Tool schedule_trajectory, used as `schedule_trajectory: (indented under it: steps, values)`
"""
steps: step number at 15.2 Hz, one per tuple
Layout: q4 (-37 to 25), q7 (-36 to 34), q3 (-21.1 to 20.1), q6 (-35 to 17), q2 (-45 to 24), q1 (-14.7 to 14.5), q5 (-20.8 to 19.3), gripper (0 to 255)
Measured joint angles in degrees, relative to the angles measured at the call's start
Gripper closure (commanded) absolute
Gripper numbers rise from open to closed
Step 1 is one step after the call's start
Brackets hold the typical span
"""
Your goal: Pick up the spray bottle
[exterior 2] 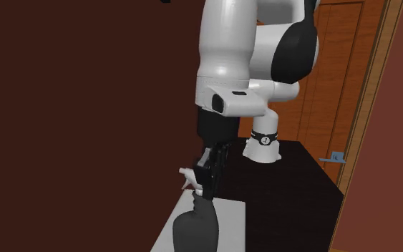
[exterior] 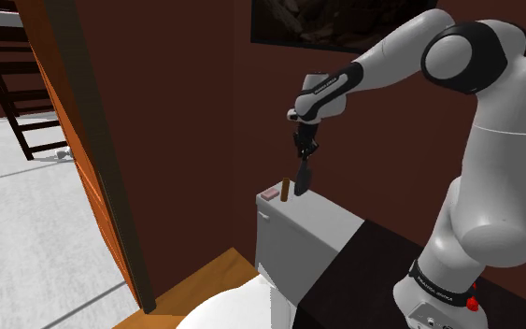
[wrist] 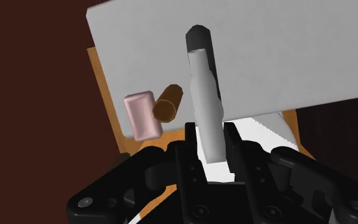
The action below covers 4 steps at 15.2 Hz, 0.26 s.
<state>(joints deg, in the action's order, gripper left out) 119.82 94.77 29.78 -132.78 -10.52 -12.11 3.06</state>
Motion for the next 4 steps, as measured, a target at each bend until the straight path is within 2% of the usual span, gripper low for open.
schedule_trajectory:
  steps: [4]
  values:
    - [-0.79,-0.86,0.28,2.47,1.93,-0.4,-1.31,255]
